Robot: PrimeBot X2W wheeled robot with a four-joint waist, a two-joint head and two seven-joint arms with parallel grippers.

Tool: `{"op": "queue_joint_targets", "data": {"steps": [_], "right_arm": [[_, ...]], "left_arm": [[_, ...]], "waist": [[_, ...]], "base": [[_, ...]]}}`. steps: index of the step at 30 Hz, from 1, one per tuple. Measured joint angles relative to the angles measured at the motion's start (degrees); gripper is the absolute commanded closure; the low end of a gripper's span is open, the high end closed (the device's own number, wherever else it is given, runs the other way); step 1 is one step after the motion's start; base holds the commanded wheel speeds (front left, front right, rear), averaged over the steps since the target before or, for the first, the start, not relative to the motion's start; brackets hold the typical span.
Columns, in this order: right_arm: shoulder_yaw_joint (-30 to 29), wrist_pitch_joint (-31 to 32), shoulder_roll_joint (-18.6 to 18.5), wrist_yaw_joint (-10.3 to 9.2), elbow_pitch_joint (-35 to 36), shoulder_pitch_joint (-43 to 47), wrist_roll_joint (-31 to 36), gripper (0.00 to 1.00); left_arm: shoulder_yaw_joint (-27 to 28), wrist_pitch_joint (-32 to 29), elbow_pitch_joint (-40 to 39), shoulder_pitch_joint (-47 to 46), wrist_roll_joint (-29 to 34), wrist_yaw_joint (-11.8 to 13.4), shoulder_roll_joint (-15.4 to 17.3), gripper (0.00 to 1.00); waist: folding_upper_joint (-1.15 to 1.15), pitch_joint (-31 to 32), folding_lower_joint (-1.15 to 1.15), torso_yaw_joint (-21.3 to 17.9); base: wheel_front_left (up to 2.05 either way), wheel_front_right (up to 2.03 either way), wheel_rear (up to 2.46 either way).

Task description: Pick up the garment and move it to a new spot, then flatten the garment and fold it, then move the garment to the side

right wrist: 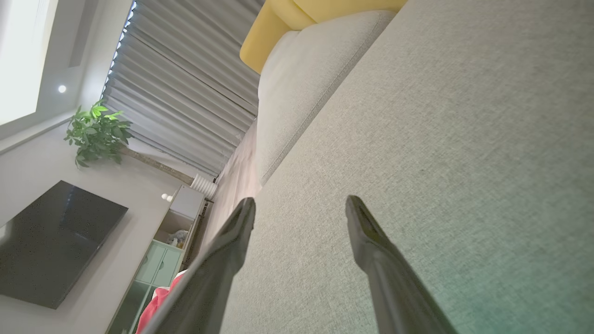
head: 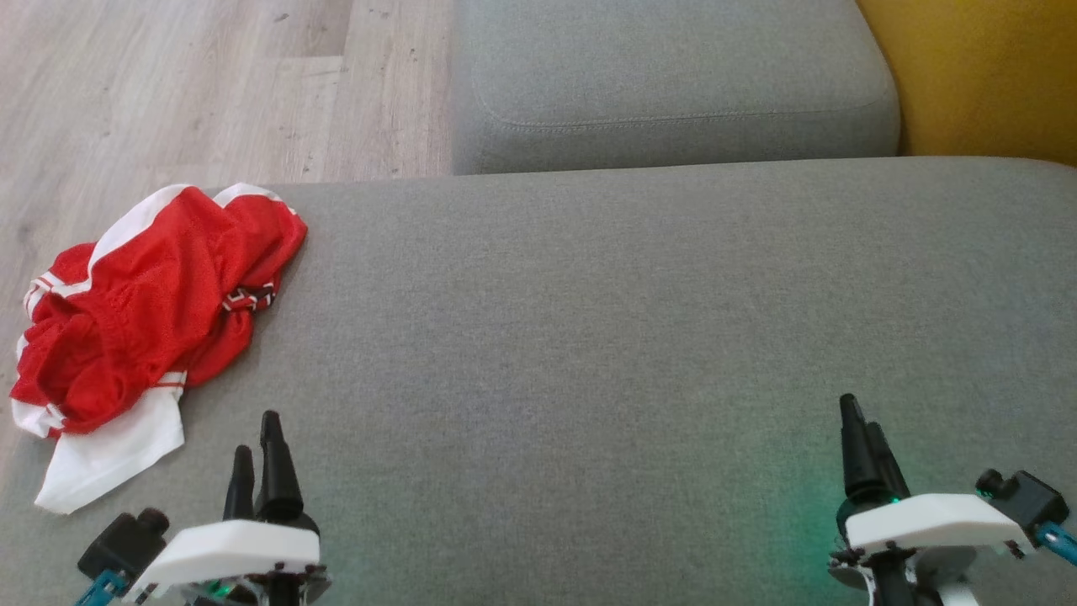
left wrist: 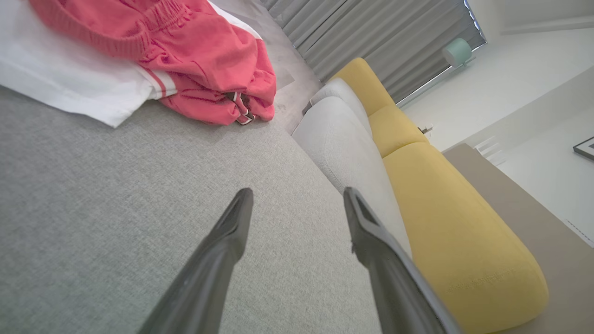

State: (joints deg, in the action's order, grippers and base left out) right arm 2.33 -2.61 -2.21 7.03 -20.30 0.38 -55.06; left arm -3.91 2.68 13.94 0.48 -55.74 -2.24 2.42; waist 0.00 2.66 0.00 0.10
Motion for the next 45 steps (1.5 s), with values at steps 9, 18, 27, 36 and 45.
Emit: {"op": "queue_joint_targets", "data": {"steps": [9, 18, 27, 36, 45], "right_arm": [[1.36, -1.63, -0.01, 0.0, -0.16, -0.12, 6.22, 0.0], [2.85, -3.04, -0.03, 0.0, -0.26, -0.21, 12.37, 0.0], [3.01, -4.55, -0.07, 0.0, -0.87, -1.1, 18.84, 0.0], [3.07, -5.82, -0.08, 0.0, -1.47, -1.11, 24.75, 0.0], [2.26, -7.06, -0.1, 0.01, -2.81, -1.12, 31.62, 0.0]], "left_arm": [[-1.64, 1.54, -0.89, 0.09, 6.28, 0.74, 0.0, 0.0], [-2.82, 3.03, -1.41, 0.24, 12.39, 1.31, 0.02, 0.0], [-3.92, 4.57, -1.69, 1.08, 18.82, 1.83, 0.05, 0.0], [-5.42, 6.0, -1.63, 1.08, 24.41, 2.31, 0.07, 0.0], [-6.35, 7.17, -1.02, 1.08, 30.69, 2.85, 0.13, 0.0]], "waist": [[0.0, 0.59, 0.0, 0.19], [0.0, 0.94, 0.0, 0.24], [0.0, 1.48, 0.0, 0.16], [0.0, 1.88, 0.0, 0.21], [0.0, 2.3, 0.0, 0.2]], "base": [[0.0, 0.0, 0.0], [0.0, 0.0, 0.0], [0.0, 0.0, 0.0], [0.0, 0.0, 0.0], [0.0, 0.0, 0.0]]}}
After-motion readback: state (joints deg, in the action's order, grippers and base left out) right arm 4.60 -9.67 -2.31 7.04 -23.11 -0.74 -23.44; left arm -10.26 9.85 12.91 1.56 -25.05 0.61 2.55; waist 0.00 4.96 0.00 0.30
